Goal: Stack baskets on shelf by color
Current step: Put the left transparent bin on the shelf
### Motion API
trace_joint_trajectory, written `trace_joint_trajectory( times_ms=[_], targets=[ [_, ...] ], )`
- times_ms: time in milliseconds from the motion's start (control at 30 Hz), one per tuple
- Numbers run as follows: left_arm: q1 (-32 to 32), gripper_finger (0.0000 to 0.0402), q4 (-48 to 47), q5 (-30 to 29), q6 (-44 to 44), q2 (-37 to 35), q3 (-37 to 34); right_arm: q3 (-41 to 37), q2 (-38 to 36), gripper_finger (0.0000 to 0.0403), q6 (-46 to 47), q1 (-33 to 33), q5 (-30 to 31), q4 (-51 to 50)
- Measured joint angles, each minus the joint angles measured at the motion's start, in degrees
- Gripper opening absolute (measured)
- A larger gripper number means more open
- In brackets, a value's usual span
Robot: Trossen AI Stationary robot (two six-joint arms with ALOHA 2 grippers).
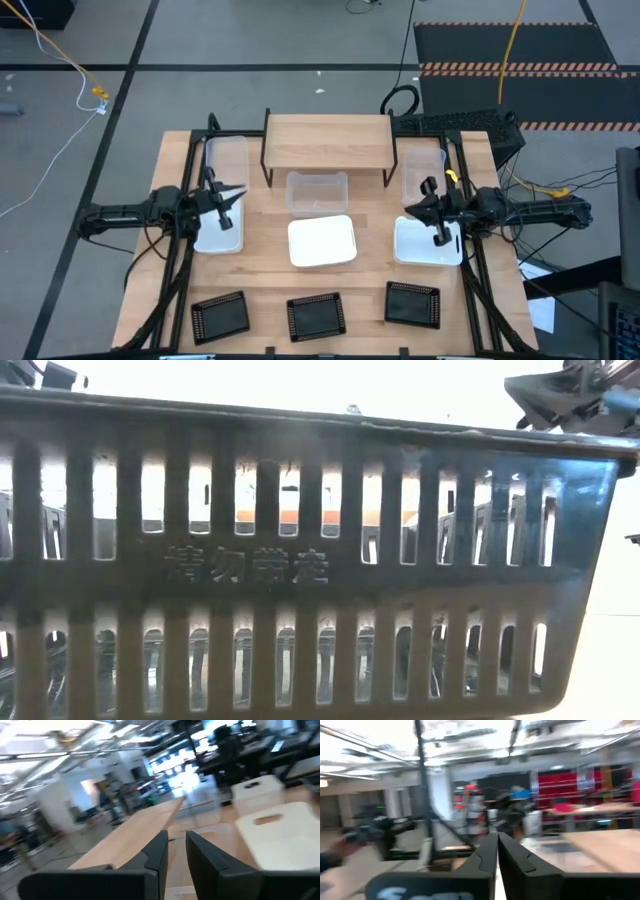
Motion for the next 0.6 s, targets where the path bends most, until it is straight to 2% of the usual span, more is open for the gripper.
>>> trace_joint_trajectory(
  times_ms=[133,333,533,600],
  targets=[
    [0.11,0.0072,0.76,-5.31,-0.07,0.02,0.02,0.00,3.32,0.0045,-2.47,0.00,1.38,4.94],
    [1.22,0.0072,7.04,-8.08,1.82,-0.02,0.03,1.07,9.70,0.0101,-5.56,0.00,-0.42,21.80],
    [1.24,0.0072,6.88,-8.18,1.62,-0.01,0.04,5.37,16.43,0.0132,-2.82,0.02,0.02,20.22],
    [1.25,0.0072,6.82,-8.17,1.62,0.00,0.02,5.53,19.33,0.0137,-2.93,0.02,3.75,19.36]
  ],
)
